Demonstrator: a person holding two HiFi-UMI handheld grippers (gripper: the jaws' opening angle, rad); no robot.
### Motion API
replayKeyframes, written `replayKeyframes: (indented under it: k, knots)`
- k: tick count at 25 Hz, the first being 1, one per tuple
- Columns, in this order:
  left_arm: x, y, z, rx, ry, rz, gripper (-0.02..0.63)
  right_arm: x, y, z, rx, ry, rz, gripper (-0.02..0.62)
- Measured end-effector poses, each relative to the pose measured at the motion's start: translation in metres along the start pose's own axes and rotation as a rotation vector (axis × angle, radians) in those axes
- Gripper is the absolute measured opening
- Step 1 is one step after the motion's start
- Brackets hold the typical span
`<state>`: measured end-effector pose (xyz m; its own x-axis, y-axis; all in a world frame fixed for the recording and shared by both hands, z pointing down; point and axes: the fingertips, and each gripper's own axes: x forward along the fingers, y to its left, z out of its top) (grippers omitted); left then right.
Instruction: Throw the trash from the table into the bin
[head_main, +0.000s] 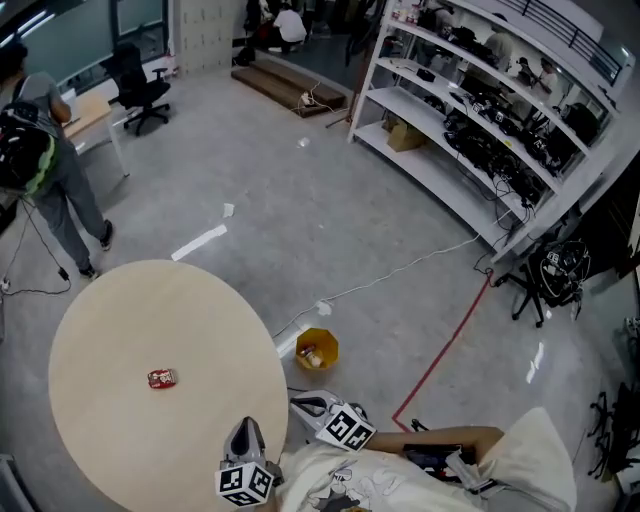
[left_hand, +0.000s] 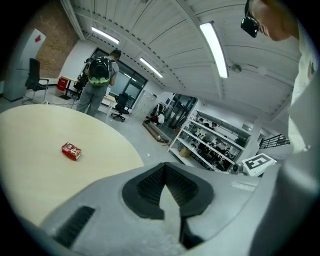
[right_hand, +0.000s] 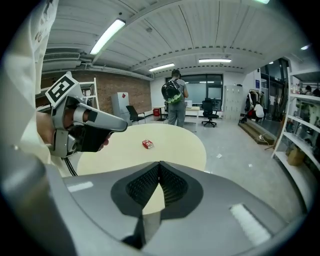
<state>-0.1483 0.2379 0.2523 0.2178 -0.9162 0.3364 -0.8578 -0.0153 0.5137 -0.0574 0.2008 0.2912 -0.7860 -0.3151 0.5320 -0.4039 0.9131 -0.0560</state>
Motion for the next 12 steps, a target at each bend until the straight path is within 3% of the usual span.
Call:
replayKeyframes:
  k: [3, 6, 12]
  knots:
    - [-0.006, -0.005, -0.01, 0.0, -0.009, -0.041, 0.008, -0.007, 0.004, -0.01, 0.008, -0.008, -0.016, 0.012]
    - [-0.02, -0.003, -0.019, -0.005, -0.024, -0.054, 0.008, -0.008, 0.02, -0.026, 0.001, 0.015, -0.012, 0.123]
    - [-0.037, 0.031, -0.02, -0.044, -0.043, -0.01, 0.008, 0.015, 0.042, -0.018, -0.038, 0.046, 0.019, 0.133]
